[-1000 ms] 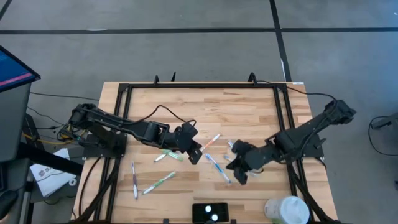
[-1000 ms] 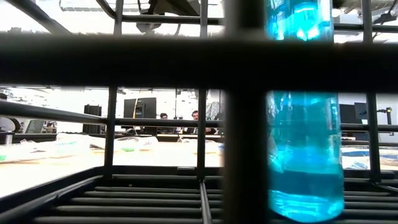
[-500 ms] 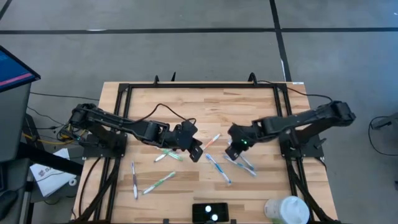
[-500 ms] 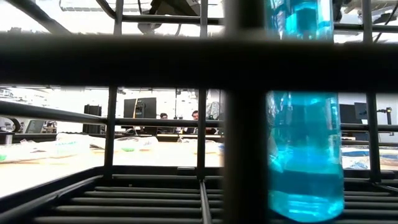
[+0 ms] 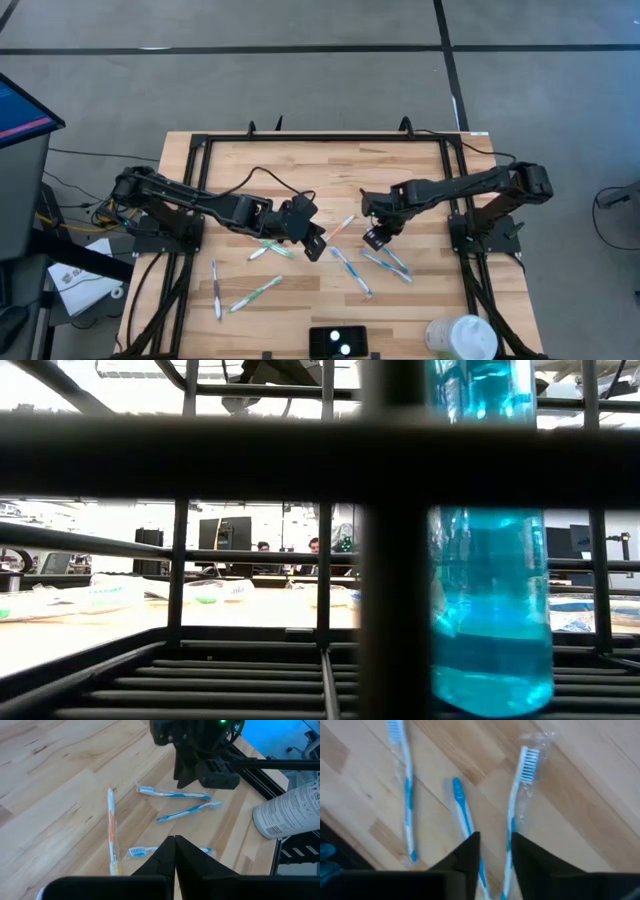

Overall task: Pick & Place toothbrushing station
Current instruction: Put the right blue toothbrush into the black mesh organizer

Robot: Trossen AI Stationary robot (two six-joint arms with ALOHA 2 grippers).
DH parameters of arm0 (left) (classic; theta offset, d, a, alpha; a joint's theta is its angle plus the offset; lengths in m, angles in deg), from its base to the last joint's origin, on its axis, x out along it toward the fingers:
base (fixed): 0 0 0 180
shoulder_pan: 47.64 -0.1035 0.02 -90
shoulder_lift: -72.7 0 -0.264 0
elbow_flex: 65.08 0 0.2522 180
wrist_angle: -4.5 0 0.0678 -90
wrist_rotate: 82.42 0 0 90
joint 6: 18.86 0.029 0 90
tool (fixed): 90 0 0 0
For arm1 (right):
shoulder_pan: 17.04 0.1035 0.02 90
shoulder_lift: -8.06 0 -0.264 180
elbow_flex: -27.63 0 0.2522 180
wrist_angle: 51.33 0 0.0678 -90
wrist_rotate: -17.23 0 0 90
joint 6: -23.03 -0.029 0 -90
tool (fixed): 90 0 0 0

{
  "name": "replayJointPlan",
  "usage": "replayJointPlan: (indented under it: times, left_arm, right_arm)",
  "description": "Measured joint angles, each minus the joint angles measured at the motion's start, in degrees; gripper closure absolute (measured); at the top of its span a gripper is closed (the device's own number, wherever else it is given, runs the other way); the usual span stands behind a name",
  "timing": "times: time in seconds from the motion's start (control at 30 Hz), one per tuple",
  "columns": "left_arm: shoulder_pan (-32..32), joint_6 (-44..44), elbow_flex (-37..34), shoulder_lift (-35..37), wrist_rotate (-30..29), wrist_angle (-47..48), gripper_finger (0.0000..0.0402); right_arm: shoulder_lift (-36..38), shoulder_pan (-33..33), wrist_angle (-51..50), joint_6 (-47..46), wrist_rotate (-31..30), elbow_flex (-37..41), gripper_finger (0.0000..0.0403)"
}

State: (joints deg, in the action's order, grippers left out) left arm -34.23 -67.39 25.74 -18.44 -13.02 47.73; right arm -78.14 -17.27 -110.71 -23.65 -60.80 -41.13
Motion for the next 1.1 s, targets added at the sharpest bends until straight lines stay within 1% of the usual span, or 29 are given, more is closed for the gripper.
replayJointPlan:
  times: [0.07, 0.13, 0.2, 0.27, 0.33, 0.47, 0.67, 0.83, 1.0, 1.1]
  left_arm:
    - [0.0, 0.09, 0.0, 0.0, -0.04, -0.04, 0.0401]
    - [0.0, 0.07, 0.0, 0.0, -0.54, -0.02, 0.0401]
    - [0.0, 0.13, 0.0, 0.0, -0.68, -0.04, 0.0401]
    - [0.0, 0.17, 0.0, 0.0, -0.7, -0.06, 0.0401]
    - [0.0, 0.2, 0.0, 0.0, -1.03, -0.09, 0.0401]
    - [0.0, 0.16, 0.0, 0.0, -1.36, -0.15, 0.0401]
    - [0.0, -0.2, 0.0, 0.0, -1.38, -0.52, 0.0401]
    - [0.04, -0.36, 0.0, 0.0, -1.36, -1.01, 0.0401]
    - [0.04, -0.29, 0.0, 0.0, -1.32, -1.79, 0.0401]
    - [0.0, -0.05, 0.0, 0.0, -1.52, -1.92, 0.0401]
  right_arm:
    - [0.19, -0.1, 1.72, 0.09, -0.29, -0.13, 0.0263]
    - [-0.03, -0.5, 1.14, 0.8, -0.88, -0.03, 0.0231]
    - [-1.12, -0.83, 1.77, 2.64, -1.22, -0.11, 0.0205]
    - [-2.77, -1.26, 1.83, 5.5, -2.54, 0.0, 0.0187]
    - [-3.93, -1.46, 2.24, 6.45, -4.37, 0.0, 0.0179]
    - [-5.47, -1.46, 2.66, 6.66, -4.78, -0.02, 0.0182]
    - [-7.19, -1.44, 4.55, 7.23, -4.55, 0.01, 0.0207]
    - [-7.65, -1.39, 5.38, 6.42, -4.32, 2.7, 0.0222]
    - [-7.56, -1.3, 6.25, 6.32, -3.76, 5.38, 0.0224]
    - [-7.56, -0.91, 9.59, 6.17, -3.03, 6.83, 0.0222]
